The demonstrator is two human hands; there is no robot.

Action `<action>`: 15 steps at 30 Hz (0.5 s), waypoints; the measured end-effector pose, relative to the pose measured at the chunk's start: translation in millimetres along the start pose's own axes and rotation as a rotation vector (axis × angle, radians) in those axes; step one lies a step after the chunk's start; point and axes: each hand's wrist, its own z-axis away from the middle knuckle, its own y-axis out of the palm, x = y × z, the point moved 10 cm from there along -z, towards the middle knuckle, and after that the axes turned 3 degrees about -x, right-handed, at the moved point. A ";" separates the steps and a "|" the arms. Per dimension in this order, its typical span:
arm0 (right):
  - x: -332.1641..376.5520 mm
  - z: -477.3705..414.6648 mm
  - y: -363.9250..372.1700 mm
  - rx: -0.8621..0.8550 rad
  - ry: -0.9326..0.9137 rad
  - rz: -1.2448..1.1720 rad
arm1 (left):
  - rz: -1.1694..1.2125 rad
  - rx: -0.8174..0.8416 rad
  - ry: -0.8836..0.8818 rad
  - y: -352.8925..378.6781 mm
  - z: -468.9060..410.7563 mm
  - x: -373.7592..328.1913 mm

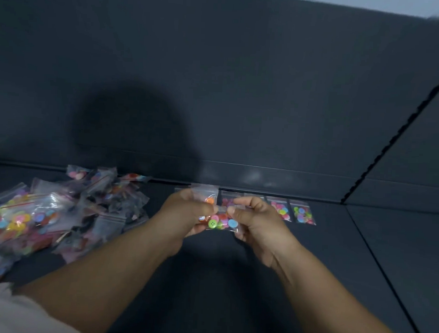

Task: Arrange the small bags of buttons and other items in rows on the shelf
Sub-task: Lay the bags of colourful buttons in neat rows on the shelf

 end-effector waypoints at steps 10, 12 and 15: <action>-19.5 7.1 -55.1 0.035 0.171 -0.347 | 0.128 -0.022 -0.042 66.2 7.0 12.6; -9.0 2.0 -82.9 -0.015 0.123 -0.313 | 0.143 0.013 -0.076 81.2 7.2 14.9; 9.7 -4.4 -138.5 -0.143 0.027 -0.128 | 0.169 0.001 -0.119 92.0 4.4 17.3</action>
